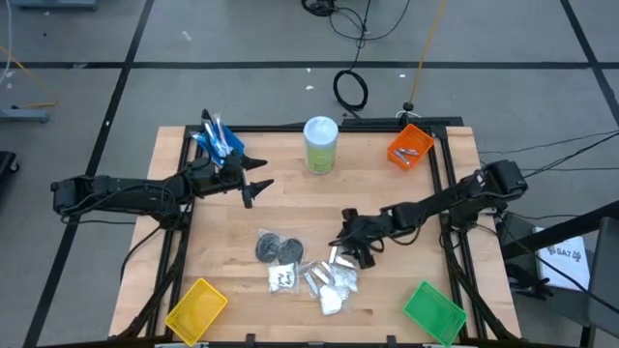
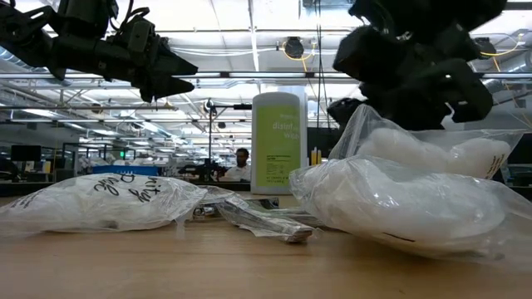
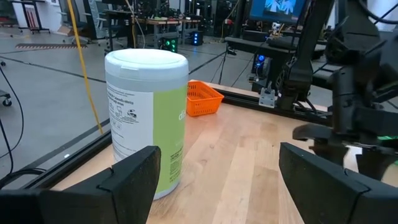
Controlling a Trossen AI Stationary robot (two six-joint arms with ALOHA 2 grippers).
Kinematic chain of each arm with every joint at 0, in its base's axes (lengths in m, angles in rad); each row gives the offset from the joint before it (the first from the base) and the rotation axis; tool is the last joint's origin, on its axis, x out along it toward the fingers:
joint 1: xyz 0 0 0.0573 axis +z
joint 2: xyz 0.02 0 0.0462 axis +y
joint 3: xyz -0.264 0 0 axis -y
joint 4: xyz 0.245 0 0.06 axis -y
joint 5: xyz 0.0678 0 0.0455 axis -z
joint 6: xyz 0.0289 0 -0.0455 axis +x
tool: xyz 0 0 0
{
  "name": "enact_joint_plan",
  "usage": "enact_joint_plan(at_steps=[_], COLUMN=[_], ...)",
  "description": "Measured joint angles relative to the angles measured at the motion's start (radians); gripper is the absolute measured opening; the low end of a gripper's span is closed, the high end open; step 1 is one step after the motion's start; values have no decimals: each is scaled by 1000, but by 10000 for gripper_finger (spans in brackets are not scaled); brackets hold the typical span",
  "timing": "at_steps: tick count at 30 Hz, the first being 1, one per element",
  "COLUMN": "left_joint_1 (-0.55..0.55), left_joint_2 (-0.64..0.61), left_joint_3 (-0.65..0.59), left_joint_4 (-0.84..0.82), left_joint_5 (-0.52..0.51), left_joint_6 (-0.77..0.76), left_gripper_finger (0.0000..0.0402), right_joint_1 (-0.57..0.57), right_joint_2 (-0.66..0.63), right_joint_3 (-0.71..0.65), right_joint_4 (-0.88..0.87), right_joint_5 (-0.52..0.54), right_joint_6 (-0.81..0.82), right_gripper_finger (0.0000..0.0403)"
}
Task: Pick & Place Travel size toiletries
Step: Put the nail cutter into the orange bin
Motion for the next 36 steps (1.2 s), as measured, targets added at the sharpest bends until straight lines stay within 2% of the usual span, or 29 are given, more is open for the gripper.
enact_joint_plan(at_steps=[9,15,23,29,36], left_joint_1=[0,0,0,0,0], left_joint_2=[0,0,0,0,0], left_joint_3=[0,0,0,0,0], left_joint_4=[0,0,0,0,0], left_joint_5=[0,0,0,0,0], left_joint_6=[0,0,0,0,0], left_gripper_finger=[321,321,321,321,321], right_joint_1=[-3,-20,-76,-127,-145], right_joint_2=[132,207,207,207,182], right_joint_3=[106,140,138,137,134], right_joint_4=[-61,-53,-54,-47,-32], right_joint_5=[-24,-22,83,86,81], right_joint_6=[-133,-155,-58,84,72], right_gripper_finger=[222,219,204,195,191])
